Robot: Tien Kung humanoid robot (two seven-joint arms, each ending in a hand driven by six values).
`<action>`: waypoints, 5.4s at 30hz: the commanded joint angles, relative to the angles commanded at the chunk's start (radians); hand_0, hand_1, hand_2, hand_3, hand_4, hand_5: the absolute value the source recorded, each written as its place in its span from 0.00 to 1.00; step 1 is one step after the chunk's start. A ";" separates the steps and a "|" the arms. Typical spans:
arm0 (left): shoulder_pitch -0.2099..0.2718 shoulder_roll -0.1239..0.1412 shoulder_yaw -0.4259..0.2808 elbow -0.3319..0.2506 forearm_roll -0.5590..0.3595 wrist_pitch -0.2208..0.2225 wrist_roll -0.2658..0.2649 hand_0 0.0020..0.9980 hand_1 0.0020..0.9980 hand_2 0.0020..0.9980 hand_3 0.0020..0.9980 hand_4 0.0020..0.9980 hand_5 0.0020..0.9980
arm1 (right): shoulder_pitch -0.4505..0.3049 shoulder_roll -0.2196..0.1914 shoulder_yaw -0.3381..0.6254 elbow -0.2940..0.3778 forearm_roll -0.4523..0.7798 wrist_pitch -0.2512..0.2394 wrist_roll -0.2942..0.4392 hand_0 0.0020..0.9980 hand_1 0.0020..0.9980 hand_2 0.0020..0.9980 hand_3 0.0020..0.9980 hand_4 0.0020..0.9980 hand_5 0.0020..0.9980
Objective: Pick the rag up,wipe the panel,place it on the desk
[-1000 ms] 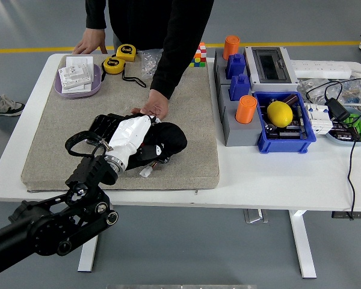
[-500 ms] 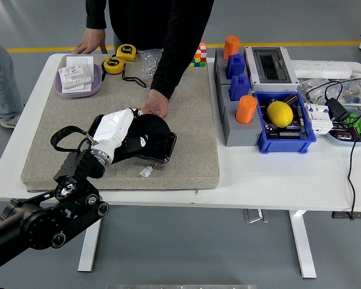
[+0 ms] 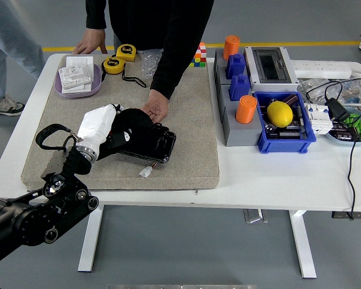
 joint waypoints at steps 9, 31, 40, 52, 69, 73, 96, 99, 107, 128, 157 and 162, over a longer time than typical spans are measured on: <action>0.007 0.018 -0.024 0.005 0.003 0.005 0.004 0.32 0.22 0.48 0.45 0.17 0.00 | 0.000 0.001 0.004 -0.001 -0.004 0.000 -0.001 0.74 0.69 0.70 0.62 1.00 0.54; 0.019 0.073 -0.072 0.014 0.012 0.009 0.012 0.32 0.22 0.48 0.45 0.18 0.00 | -0.001 0.003 -0.003 -0.004 -0.009 0.006 -0.003 0.74 0.69 0.70 0.62 1.00 0.54; 0.021 0.083 -0.086 0.031 0.015 0.008 0.012 0.32 0.22 0.48 0.46 0.19 0.00 | -0.002 0.003 0.001 -0.005 -0.010 0.009 -0.003 0.75 0.69 0.70 0.62 1.00 0.54; 0.019 0.089 -0.096 0.052 0.019 0.011 0.013 0.31 0.22 0.48 0.46 0.20 0.00 | -0.001 0.004 0.005 -0.005 -0.012 0.012 -0.004 0.75 0.69 0.70 0.62 1.00 0.54; 0.004 0.072 -0.039 0.006 0.027 0.010 0.021 0.30 0.22 0.48 0.46 0.21 0.00 | 0.003 0.002 0.001 -0.006 -0.008 0.013 -0.003 0.75 0.69 0.70 0.62 1.00 0.55; -0.007 0.062 -0.016 -0.003 0.027 0.008 0.025 0.30 0.22 0.48 0.46 0.21 0.00 | 0.004 0.002 0.000 -0.006 -0.005 0.014 -0.003 0.75 0.69 0.70 0.62 1.00 0.55; -0.039 0.023 0.122 -0.046 0.019 0.006 0.043 0.29 0.22 0.48 0.46 0.22 0.00 | 0.005 0.000 0.001 -0.010 -0.006 0.017 -0.003 0.75 0.69 0.70 0.62 1.00 0.55; -0.043 0.018 0.137 -0.056 0.020 0.006 0.046 0.29 0.22 0.48 0.46 0.22 0.00 | 0.006 -0.001 0.000 -0.010 -0.006 0.018 -0.003 0.74 0.69 0.70 0.62 1.00 0.55; -0.059 0.002 0.174 -0.076 0.026 0.005 0.053 0.29 0.22 0.48 0.46 0.22 0.00 | 0.007 -0.003 -0.004 -0.011 -0.005 0.019 -0.003 0.74 0.69 0.70 0.62 1.00 0.55; -0.065 -0.015 0.214 -0.103 0.055 -0.002 0.066 0.29 0.22 0.48 0.46 0.24 0.00 | 0.007 -0.002 -0.010 -0.014 0.004 0.019 -0.003 0.75 0.69 0.70 0.62 1.00 0.55; -0.034 0.007 0.110 -0.041 0.098 0.001 0.064 0.29 0.22 0.47 0.46 0.23 0.00 | 0.004 0.000 -0.003 -0.013 0.005 0.017 -0.005 0.75 0.69 0.70 0.62 1.00 0.55; -0.027 0.017 0.088 -0.024 0.100 0.001 0.058 0.29 0.22 0.47 0.46 0.24 0.00 | 0.004 0.001 -0.004 -0.012 0.005 0.018 -0.005 0.74 0.69 0.70 0.62 1.00 0.55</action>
